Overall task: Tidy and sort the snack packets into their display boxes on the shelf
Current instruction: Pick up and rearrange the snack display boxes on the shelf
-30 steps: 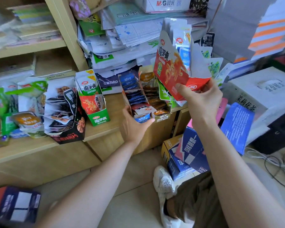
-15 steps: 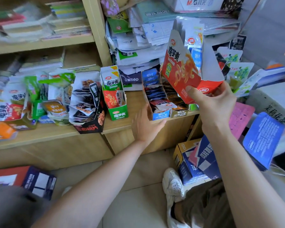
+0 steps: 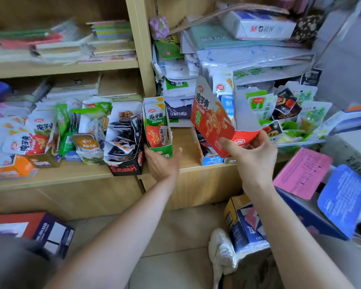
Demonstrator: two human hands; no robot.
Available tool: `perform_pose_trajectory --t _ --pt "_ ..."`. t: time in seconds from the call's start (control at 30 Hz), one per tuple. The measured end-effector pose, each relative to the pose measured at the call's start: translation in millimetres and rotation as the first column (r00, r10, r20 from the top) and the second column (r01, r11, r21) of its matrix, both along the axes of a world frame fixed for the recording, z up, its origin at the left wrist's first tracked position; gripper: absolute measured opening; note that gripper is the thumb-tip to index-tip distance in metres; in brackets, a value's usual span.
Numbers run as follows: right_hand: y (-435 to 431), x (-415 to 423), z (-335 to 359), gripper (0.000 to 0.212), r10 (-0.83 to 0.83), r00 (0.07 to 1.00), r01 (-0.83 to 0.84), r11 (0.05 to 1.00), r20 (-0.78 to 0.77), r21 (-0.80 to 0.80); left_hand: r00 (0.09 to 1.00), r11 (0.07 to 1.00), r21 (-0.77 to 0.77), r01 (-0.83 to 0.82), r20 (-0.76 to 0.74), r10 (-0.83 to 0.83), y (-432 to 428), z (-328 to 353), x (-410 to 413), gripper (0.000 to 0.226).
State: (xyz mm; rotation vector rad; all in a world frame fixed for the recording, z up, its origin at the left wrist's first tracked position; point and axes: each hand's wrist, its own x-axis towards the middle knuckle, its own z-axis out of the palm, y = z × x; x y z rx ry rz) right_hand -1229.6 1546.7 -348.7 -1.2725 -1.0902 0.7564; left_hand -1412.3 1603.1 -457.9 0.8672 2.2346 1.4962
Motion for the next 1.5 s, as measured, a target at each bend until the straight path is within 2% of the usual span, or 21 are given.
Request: perform_pose_trajectory --t 0.2,0.27,0.43,0.63,0.87,1.0,1.17,1.33,1.5 --pt "3 3 -2 0.054 -0.003 1.0 0.003 1.0 0.018 -0.008 0.998 0.999 -0.011 -0.044 -0.033 0.044 3 1 -10 0.076" --pt "5 0 -1 0.055 -0.006 1.0 0.006 1.0 0.01 -0.009 0.998 0.999 0.032 -0.029 -0.056 0.031 -5 5 -13 0.071" --pt "5 -11 2 0.057 -0.001 1.0 0.001 1.0 0.02 -0.014 0.982 0.992 0.103 0.079 -0.179 -0.059 -28 17 -16 0.07" --pt "2 -22 2 0.052 -0.013 1.0 0.013 1.0 0.018 -0.021 0.988 0.979 0.173 0.106 -0.128 -0.084 -43 23 -31 0.071" --pt "-2 -31 4 0.06 0.016 1.0 -0.015 1.0 0.008 -0.013 0.99 0.985 0.124 0.118 -0.092 -0.107 -54 19 -41 0.066" --pt "1 -36 6 0.053 0.022 1.0 -0.022 1.0 -0.02 0.006 0.985 0.973 0.172 0.156 -0.094 -0.141 -70 13 -44 0.068" --pt "3 -45 12 0.048 0.033 0.998 -0.031 0.999 -0.046 0.039 0.991 0.971 0.214 0.111 -0.095 -0.092 -78 27 -56 0.065" --pt "0 -54 22 0.05 0.046 0.995 -0.04 0.997 -0.089 0.066 0.993 0.947 0.302 0.106 -0.077 -0.087 -90 48 -75 0.057" --pt "1 -65 26 0.046 0.057 0.99 -0.049 0.996 -0.13 0.069 0.994 0.891 0.442 0.107 -0.048 -0.095 -107 81 -111 0.059"
